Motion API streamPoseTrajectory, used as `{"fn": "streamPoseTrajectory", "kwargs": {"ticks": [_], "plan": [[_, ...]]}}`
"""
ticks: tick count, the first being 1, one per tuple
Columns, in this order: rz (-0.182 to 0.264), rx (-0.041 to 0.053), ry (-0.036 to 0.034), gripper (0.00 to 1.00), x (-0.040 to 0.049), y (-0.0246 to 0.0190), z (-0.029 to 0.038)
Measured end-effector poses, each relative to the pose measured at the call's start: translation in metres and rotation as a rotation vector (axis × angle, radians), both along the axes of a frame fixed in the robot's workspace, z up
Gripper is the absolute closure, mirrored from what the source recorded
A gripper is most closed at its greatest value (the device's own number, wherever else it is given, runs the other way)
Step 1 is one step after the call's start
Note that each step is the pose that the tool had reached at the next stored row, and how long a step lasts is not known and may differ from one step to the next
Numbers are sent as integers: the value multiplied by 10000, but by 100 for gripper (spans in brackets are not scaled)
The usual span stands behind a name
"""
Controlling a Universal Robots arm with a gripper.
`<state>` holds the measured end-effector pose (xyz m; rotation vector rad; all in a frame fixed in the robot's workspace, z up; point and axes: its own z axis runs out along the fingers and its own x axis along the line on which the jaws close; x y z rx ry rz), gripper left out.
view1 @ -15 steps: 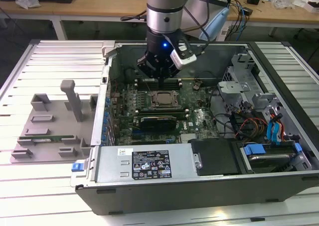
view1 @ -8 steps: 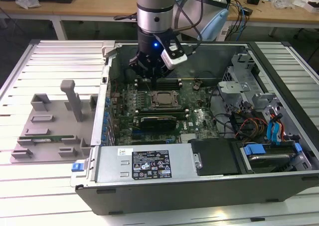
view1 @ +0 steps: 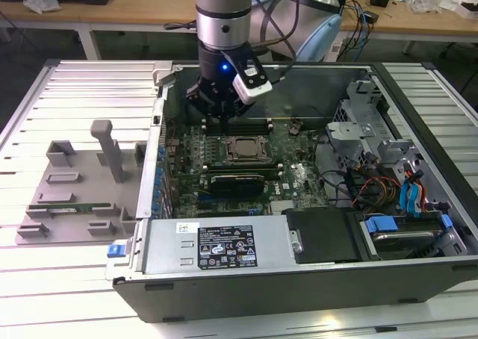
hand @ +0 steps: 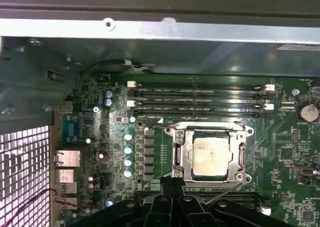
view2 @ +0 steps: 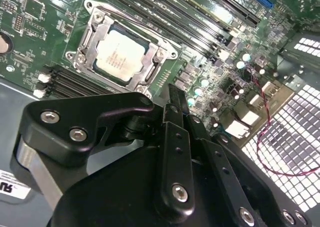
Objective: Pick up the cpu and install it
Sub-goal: 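Install the first cpu locking lever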
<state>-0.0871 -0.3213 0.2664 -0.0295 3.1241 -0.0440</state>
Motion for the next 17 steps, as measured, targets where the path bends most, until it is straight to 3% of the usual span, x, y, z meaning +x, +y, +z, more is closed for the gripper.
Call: {"fn": "streamPoseTrajectory", "kwargs": {"ticks": [5,17], "plan": [[-1,0,0,89,-112,7,-4],[-1,0,0,89,-190,32,-14]]}}
